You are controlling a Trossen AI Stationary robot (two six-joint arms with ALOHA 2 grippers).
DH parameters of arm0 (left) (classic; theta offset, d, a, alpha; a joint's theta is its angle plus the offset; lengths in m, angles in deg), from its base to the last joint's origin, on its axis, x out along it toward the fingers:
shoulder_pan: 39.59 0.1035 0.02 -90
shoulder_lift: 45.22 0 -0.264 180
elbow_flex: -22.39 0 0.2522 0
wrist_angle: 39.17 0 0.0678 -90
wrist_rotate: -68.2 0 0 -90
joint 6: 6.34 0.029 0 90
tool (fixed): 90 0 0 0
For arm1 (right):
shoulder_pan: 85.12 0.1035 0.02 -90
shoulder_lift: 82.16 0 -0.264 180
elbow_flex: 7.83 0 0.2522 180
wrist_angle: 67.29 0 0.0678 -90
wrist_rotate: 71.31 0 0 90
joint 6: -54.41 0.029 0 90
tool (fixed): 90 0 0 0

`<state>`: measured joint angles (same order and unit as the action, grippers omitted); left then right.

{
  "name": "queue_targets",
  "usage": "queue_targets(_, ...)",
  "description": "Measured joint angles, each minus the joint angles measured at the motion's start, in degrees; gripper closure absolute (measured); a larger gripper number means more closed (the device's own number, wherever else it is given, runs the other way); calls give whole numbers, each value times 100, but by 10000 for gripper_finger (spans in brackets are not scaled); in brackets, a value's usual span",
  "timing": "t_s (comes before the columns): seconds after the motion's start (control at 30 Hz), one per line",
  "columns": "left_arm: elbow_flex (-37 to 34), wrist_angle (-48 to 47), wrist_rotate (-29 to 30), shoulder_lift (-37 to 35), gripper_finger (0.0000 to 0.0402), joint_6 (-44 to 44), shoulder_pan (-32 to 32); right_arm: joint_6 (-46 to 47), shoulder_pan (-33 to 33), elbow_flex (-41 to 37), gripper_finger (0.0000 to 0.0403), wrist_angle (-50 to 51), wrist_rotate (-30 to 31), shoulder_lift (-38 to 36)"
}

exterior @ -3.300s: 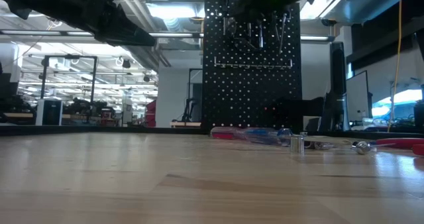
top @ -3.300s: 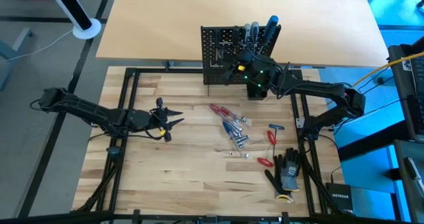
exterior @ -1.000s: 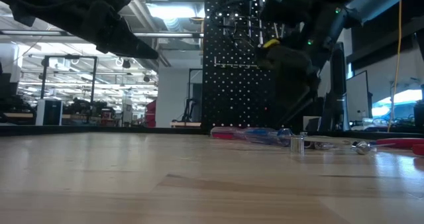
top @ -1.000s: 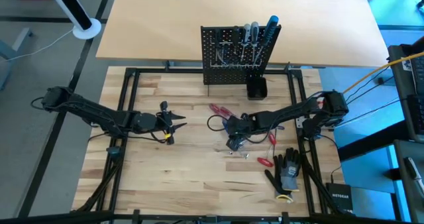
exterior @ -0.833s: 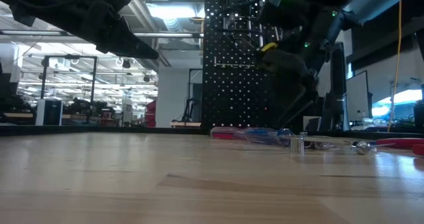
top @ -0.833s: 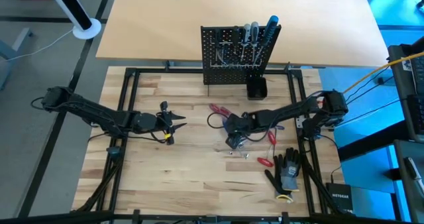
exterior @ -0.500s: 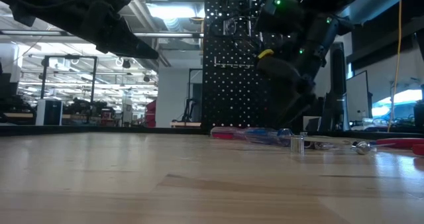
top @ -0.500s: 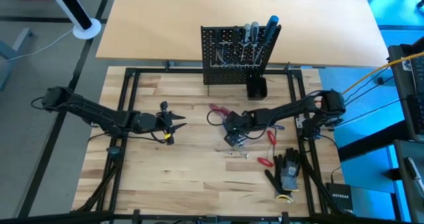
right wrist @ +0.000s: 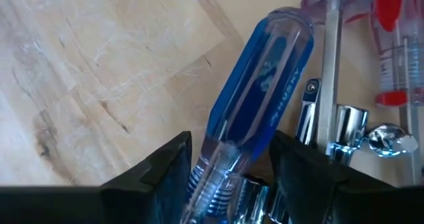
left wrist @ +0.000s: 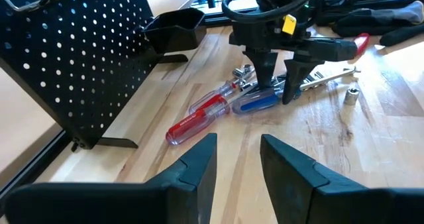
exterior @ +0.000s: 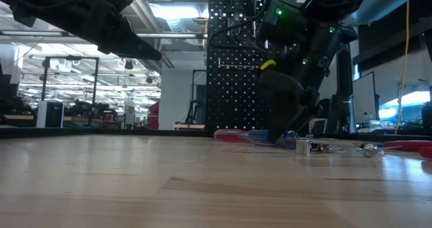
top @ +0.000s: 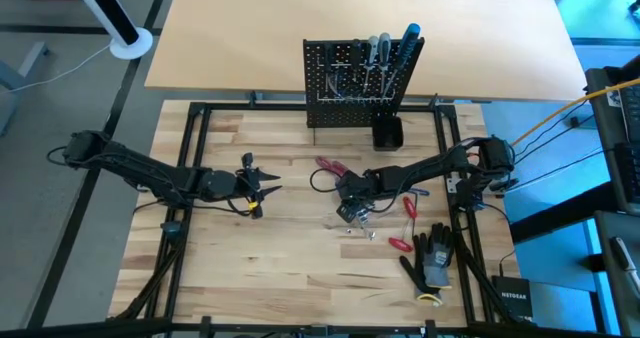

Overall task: Hang tools onto peg board
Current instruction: Hang the blue transparent screwdriver on the peg board

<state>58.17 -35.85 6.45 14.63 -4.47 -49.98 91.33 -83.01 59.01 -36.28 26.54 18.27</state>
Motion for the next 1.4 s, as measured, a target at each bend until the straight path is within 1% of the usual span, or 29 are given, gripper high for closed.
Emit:
queue_targets(0.4, 0, -11, 0, 0, 295, -2, 0, -13, 4, 9, 201, -82, 116, 180)
queue_targets(0.6, 0, -20, 0, -2, 295, -2, 0, -15, 13, 7, 201, -80, 240, 185)
queue_targets(0.83, 0, -15, 0, -2, 295, -2, 0, -15, 13, 4, 203, -82, 252, 185)
queue_targets(0.93, 0, -13, 0, -2, 295, 0, 0, -15, 13, 4, 219, -78, 266, 185)
queue_targets(1.07, 0, -14, 0, -2, 295, 0, 0, -15, 11, 4, 261, -73, 277, 185)
queue_targets(1.17, 0, -13, 0, -2, 295, 0, 0, -23, 11, 4, 283, -73, 284, 185)
queue_targets(1.27, 0, -15, 0, -2, 295, 0, 0, -26, 11, 4, 286, -75, 304, 185)
queue_targets(1.4, 0, -14, 0, -2, 295, 0, 0, -22, 11, 4, 276, -76, 313, 185)
